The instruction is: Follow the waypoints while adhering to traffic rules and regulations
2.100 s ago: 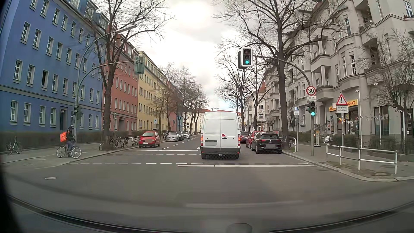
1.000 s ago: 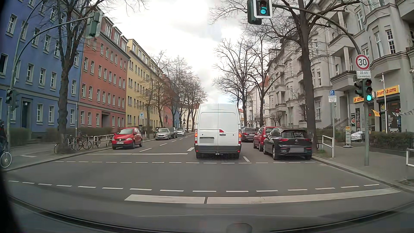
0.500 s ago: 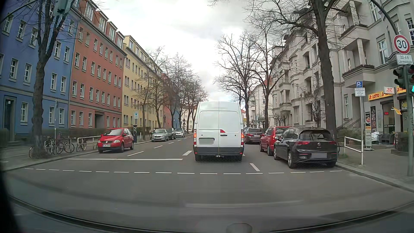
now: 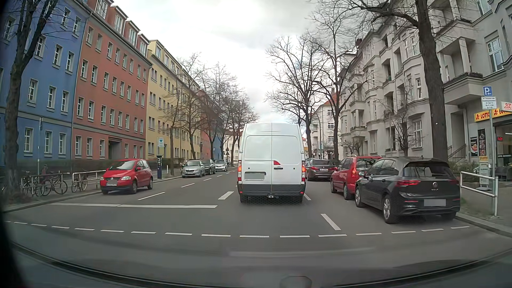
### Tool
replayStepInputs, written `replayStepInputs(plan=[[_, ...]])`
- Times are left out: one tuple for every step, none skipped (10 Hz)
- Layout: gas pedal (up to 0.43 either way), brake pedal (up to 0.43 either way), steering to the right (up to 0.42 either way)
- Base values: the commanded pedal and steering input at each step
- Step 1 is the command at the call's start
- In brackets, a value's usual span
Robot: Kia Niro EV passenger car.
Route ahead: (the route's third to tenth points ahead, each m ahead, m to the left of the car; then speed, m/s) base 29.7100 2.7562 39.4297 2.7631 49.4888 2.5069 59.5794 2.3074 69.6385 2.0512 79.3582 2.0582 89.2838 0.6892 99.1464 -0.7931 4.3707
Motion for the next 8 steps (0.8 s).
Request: replayStepInputs(plan=[[0.0, 0.091, -0.007], [0.0, 0.091, -0.007], [0.0, 0.091, -0.007], [0.0, 0.091, -0.007], [0.0, 0.098, -0.007], [0.0, 0.11, -0.007], [0.0, 0.128, -0.007], [0.0, 0.14, -0.007]])
